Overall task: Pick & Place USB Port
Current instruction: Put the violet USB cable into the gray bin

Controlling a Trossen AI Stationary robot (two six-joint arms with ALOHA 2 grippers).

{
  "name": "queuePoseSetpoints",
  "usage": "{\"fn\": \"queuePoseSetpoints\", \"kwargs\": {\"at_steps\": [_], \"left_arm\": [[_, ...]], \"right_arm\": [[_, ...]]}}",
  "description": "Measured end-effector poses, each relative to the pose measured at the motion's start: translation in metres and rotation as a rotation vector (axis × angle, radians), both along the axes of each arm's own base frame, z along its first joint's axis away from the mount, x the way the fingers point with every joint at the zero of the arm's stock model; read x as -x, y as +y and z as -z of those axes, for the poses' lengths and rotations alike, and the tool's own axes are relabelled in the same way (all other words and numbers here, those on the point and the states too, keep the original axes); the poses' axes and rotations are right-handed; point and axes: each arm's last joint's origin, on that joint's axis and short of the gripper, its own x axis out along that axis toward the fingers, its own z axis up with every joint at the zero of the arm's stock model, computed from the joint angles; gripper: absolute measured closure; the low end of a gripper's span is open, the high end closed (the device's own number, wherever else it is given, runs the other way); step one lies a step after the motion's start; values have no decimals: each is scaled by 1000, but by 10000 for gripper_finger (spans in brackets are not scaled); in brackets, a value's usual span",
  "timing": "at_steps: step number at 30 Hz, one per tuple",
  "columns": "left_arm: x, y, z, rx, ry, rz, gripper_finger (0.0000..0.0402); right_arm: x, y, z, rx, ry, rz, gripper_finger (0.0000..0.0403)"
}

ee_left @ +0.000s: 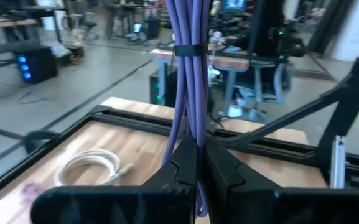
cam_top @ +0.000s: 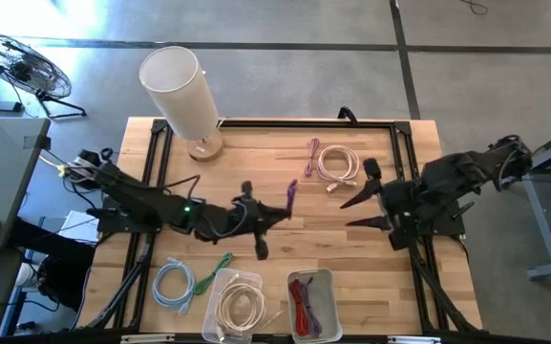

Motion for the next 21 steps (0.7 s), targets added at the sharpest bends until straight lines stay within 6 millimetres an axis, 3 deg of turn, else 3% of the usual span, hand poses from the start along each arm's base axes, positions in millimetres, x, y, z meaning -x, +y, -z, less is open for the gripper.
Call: {"fn": "queuePoseSetpoints", "kwargs": {"at_steps": [5,11,21], "left_arm": [[-15,-6,1,-55,-96,108,401],[-17,-7,1,-54,-113,129,401],[-18,-8,5,-77,-97,134,401]], "right_arm": [[-13,-2,7,-53,52,23,196],[-28,-2,11,-91,57,54,141],[-57,-3,16,-100,20,43,131]]}}
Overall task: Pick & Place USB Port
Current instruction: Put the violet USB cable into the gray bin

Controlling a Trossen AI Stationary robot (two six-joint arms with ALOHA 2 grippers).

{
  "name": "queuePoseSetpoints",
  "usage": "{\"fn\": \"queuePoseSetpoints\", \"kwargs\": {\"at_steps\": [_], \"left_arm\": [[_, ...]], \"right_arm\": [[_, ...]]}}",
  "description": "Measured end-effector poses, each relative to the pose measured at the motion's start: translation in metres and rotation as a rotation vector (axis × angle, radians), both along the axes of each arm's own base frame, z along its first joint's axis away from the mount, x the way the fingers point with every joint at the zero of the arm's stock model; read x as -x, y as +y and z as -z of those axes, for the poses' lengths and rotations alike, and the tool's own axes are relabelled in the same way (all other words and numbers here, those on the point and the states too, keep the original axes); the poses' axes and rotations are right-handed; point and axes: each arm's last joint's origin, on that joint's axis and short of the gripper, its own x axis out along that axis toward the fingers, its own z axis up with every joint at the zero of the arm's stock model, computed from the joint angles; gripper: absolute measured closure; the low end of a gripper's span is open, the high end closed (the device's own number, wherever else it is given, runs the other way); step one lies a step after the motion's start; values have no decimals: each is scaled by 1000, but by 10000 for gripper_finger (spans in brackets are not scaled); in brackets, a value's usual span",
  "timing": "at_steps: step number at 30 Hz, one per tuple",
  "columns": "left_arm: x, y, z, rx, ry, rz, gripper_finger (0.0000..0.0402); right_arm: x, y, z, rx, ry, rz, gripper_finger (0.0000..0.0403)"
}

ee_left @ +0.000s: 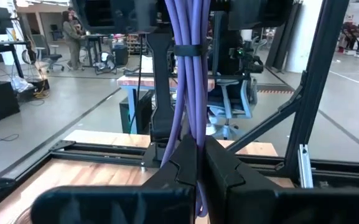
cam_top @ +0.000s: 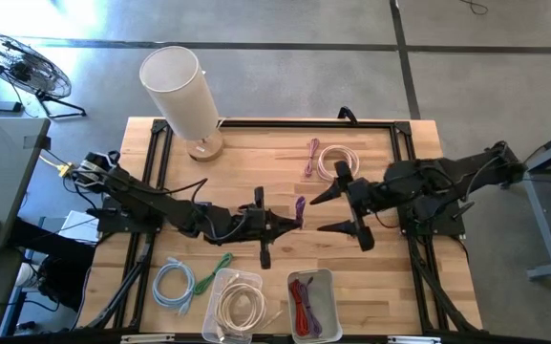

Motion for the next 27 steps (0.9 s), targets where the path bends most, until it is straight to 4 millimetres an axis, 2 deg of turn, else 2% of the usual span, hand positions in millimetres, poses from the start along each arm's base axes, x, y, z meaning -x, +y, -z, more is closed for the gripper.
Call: {"fn": "queuePoseSetpoints", "kwargs": {"at_steps": [12,21,24,27], "left_arm": [[0,-1,0,-21,2,21,401],[0,0,2,-44,20,18,400],[0,0,5,-43,49,4,393],[0,0,6,-31,59,-10,390]], "right_arm": [[-22,-5,7,-9,-15,7,132],[-44,-5,19,-24,-3,-100,140],[-48,-6,22,-19,6,-115,180],[-48,-8,23,-1,6,-120,267]]}}
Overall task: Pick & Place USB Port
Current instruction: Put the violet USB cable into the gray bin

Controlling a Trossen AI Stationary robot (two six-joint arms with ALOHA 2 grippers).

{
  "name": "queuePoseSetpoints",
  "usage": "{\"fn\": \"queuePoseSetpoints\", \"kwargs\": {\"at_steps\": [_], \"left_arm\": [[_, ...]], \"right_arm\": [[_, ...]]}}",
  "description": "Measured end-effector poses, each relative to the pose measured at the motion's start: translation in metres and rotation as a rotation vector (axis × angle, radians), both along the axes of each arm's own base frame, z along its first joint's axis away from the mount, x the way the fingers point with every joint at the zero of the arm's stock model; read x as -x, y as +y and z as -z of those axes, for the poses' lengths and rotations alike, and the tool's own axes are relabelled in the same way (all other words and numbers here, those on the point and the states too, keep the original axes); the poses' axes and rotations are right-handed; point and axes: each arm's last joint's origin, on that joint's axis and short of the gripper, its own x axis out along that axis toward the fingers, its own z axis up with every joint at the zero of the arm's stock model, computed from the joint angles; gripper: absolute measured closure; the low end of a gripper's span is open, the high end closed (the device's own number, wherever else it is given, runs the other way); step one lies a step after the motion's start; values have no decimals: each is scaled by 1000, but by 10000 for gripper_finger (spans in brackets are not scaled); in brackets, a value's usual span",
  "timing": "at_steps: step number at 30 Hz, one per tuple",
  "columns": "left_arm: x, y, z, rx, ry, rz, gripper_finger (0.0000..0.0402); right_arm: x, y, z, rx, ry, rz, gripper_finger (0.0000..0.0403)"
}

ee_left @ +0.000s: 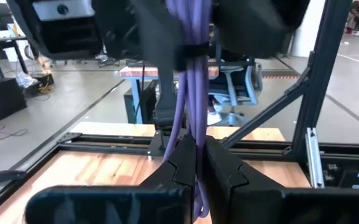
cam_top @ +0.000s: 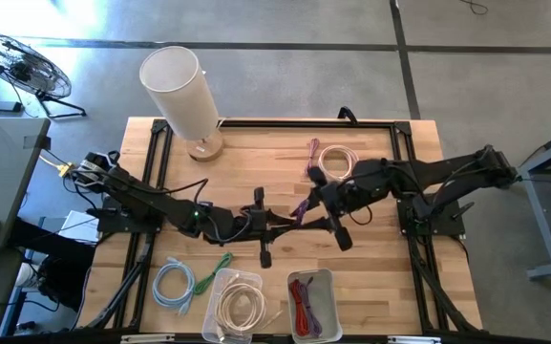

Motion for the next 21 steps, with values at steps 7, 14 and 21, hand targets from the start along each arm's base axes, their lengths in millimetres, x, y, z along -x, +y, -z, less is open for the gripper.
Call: {"fn": "queuePoseSetpoints", "kwargs": {"at_steps": [7,14,21], "left_arm": [[0,0,1,3,7,-6,393],[0,0,-1,4,-3,-2,380],[10,4,-14,-61,-26,-6,380]], "right_arm": [[0,0,0,28,-7,-24,376],[15,6,-6,20,10,-46,380],[60,20,-28,13,-32,-64,380]]}}
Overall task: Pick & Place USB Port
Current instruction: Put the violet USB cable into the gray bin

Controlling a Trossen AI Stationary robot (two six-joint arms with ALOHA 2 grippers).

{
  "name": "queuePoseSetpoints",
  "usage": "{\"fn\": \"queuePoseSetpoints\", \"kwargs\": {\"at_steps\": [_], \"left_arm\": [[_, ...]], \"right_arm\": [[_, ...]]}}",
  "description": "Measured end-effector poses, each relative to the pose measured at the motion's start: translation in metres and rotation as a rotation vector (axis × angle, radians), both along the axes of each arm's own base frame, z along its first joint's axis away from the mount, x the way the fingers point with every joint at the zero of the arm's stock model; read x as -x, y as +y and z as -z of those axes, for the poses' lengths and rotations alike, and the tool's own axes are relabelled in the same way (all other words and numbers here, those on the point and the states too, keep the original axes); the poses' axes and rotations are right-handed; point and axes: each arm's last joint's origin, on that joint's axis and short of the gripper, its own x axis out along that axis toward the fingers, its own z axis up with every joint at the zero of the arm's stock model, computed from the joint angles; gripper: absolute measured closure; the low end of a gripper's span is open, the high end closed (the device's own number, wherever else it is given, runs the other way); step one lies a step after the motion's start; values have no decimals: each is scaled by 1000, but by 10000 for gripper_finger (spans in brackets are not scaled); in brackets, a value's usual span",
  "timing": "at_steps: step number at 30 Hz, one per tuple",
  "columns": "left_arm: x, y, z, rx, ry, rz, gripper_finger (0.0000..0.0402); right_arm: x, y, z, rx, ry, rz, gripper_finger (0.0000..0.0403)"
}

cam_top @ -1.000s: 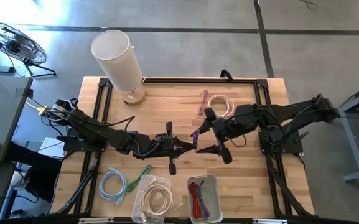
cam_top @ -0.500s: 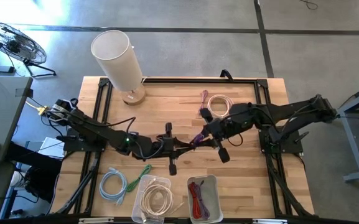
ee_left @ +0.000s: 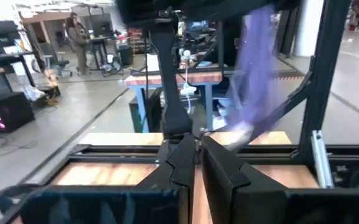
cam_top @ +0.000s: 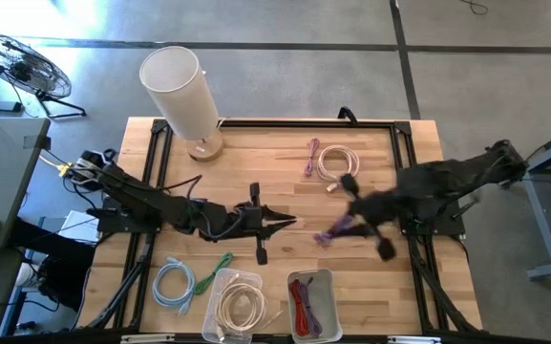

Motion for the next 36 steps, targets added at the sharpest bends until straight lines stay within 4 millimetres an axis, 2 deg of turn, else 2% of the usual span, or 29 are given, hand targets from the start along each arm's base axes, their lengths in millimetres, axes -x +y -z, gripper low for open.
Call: {"fn": "queuePoseSetpoints", "kwargs": {"at_steps": [6,11,18,24,29,33,36], "left_arm": [[23,8,-27,-31,-43,52,399],[45,16,-39,-58,7,93,397],[76,30,-48,-115,107,67,395],[88,35,-47,-143,176,53,394],[91,36,-40,-210,257,54,394],[93,37,-32,-278,343,61,394],[95,38,-27,-203,383,63,394]], "right_arm": [[38,4,-20,-4,-98,141,380],[51,14,-16,-119,11,144,380],[31,56,27,-262,370,160,381],[8,88,63,-334,653,92,381],[-6,100,78,-382,736,74,381],[-20,110,87,-422,720,86,381],[-33,121,100,-439,725,97,381]]}}
